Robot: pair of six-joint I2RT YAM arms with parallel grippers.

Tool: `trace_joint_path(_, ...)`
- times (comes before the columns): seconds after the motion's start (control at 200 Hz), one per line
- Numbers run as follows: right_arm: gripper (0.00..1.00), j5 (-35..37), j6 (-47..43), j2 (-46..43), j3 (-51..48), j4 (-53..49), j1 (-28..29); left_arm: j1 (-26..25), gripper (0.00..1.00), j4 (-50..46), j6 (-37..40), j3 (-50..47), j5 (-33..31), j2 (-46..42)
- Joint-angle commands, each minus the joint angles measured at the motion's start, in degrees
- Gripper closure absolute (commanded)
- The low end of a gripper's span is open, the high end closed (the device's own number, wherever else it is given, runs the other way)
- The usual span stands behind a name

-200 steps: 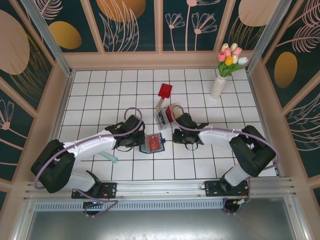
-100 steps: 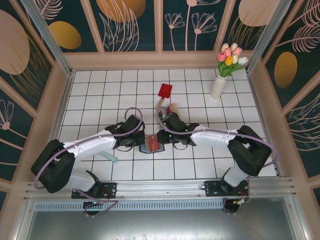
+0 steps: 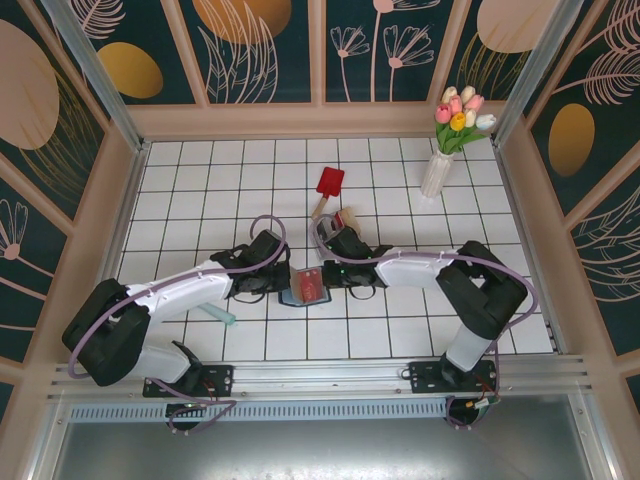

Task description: Put the credit cards into the card holder

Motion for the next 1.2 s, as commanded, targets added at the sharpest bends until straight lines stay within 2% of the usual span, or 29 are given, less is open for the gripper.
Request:
trace_joint_path(0.0, 0.82, 6.9, 1.8, -0.6, -3.2, -7.6, -1.8, -0.1, 1.0, -1.8, 1.4, 0.0, -0.9, -0.4)
trace_joint_path(0.11, 0.81, 8.3, 1.7, -2.1, -2.0, -8.6, -2.5, 0.0, 1.0, -1.8, 1.6, 0.0, -0.7, -0.3)
trace_joint_path(0.345, 0.79, 6.5, -2.2, -3.1, 2.3, -8.6, -1.7, -0.1, 1.0, -1.2, 2.1, 0.6, 0.5, 0.5)
trace_joint_path(0.52, 0.68, 5.7, -5.6, -2.4, 6.2, -8.0, 2.8, 0.0, 1.0, -0.7, 2.0, 0.6, 0.9, 0.7)
trace_joint_path(0.661, 0.65, 5.7, -5.5, 0.8, 9.0, -8.7, 5.3, 0.0, 1.0, -0.6, 1.9, 0.7, 1.1, 0.6)
trace_joint_path(0.931, 0.6, 15.0, -3.2, 5.2, 11.8, -13.7, 9.2, -0.1, 1.0, -0.4, 1.5, 0.4, 0.8, 0.0)
trace_joint_path(1.196, 0.62, 18.4, -2.1, 7.0, 12.3, -16.3, 11.1, 0.0, 1.0, -0.2, 1.1, 0.1, 0.3, -0.5)
